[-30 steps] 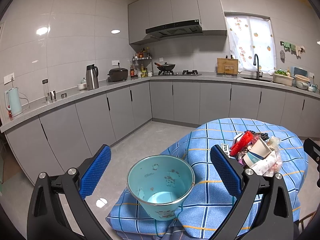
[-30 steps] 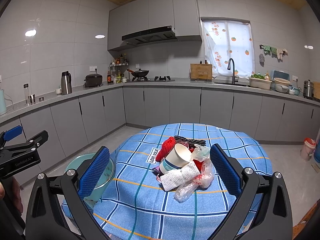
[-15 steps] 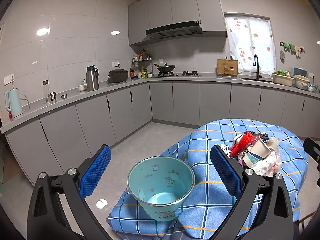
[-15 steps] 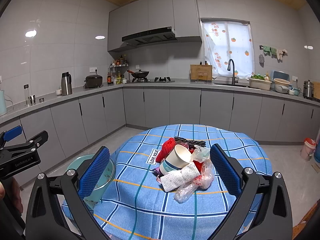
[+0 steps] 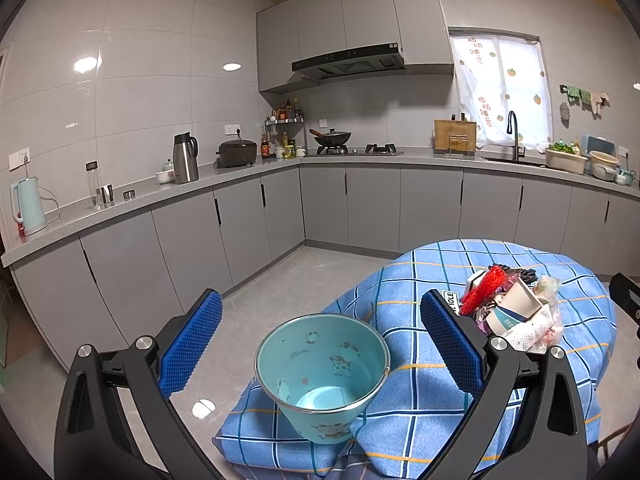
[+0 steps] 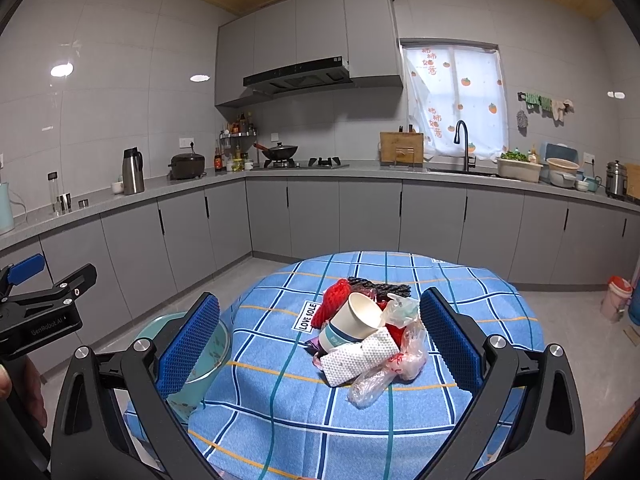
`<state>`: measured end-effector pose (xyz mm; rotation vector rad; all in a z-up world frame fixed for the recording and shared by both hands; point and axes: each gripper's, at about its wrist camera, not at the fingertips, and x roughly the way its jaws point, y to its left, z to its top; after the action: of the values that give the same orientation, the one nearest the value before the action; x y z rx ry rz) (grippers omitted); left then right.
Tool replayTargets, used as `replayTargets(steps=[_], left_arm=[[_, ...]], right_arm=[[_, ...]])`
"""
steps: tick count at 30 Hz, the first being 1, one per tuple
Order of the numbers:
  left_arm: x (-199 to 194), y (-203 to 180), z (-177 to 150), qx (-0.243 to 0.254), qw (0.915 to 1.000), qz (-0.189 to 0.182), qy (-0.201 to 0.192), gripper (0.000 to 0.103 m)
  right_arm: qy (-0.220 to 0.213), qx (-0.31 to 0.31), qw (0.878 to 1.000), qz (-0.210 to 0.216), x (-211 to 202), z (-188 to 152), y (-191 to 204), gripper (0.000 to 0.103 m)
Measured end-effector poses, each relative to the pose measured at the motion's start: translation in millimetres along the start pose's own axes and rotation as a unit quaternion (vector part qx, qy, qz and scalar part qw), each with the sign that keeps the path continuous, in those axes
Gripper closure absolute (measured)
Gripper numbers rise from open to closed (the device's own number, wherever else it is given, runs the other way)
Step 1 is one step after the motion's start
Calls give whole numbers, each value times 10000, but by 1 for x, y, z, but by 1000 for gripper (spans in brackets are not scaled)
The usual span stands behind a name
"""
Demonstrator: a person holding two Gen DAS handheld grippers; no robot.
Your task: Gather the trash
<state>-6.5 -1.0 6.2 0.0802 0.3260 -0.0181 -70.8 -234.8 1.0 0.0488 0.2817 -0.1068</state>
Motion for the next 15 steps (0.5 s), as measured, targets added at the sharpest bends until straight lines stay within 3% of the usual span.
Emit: replayTargets(steps=[15], left_arm=[[0, 2, 1, 4, 10000, 5, 0, 5]], right_arm=[[-3, -5, 10000, -3, 0, -1, -1, 4]])
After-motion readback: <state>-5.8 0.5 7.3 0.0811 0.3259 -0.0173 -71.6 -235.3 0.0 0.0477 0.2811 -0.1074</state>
